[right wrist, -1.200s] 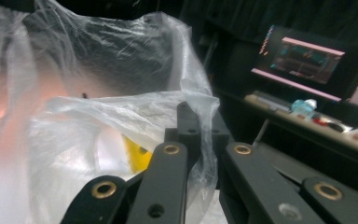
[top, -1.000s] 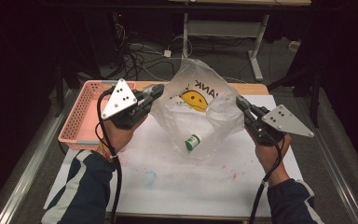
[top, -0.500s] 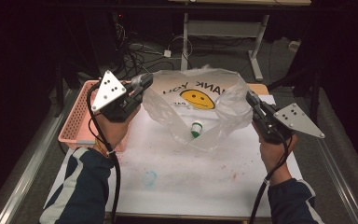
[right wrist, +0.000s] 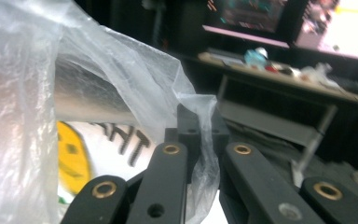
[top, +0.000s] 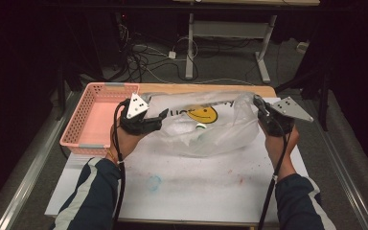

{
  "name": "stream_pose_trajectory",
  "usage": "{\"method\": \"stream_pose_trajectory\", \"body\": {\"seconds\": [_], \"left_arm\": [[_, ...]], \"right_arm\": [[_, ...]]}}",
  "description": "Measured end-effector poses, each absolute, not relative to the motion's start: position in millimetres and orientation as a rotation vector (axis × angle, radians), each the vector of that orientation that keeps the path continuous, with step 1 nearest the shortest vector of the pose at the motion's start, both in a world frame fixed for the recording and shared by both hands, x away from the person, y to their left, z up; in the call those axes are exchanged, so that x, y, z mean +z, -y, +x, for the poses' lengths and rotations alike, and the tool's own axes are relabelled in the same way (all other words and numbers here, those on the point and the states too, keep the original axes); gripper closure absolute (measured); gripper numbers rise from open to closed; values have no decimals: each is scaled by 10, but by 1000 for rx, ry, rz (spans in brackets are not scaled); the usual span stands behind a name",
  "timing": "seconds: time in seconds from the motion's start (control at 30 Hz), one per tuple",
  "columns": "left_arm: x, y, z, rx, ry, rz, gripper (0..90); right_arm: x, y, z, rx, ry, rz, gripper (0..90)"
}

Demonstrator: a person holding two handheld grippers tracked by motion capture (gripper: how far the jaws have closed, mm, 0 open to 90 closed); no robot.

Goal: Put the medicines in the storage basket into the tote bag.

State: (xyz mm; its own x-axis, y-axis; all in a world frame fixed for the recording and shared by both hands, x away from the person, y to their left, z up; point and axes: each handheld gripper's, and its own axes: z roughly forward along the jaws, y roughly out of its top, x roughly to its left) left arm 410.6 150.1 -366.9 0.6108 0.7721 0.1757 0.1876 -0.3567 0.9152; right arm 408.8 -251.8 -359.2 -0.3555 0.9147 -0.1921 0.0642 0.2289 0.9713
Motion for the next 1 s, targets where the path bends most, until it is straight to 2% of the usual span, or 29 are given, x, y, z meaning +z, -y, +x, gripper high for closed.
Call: {"method": "stream_pose_trajectory", "body": {"seconds": [0.13, 0.2, 0.37, 0.43, 0.57, 0.67, 0.77, 0.87, 1.0], "left_arm": [[-3719, -1468, 4172, 743, -768, 1930, 262], [-3767, -1412, 4217, 719, -771, 1988, 210], [-3896, -1275, 4305, 645, -750, 2113, 271], [-3943, -1248, 4310, 556, -728, 2142, 256], [-4083, -1163, 4299, 506, -698, 2224, 270], [-4244, -1053, 4309, 474, -690, 2343, 377], [-4347, -983, 4313, 441, -655, 2445, 631], [-4350, -981, 4298, 472, -630, 2466, 858], [-4172, -1090, 4239, 545, -616, 2387, 882]], "right_arm": [[-3702, 2585, 4296, 1152, -1641, 981, 900], [-3770, 2627, 4382, 1154, -1653, 1028, 900], [-3903, 2757, 4499, 1162, -1630, 1154, 900], [-3934, 2817, 4514, 1164, -1623, 1195, 900], [-3927, 2894, 4505, 1161, -1608, 1211, 900], [-3909, 2915, 4487, 1160, -1603, 1215, 900], [-3901, 2922, 4480, 1153, -1608, 1215, 900], [-3869, 2924, 4459, 1151, -1612, 1202, 900], [-3773, 2909, 4413, 1155, -1603, 1160, 900]]}}
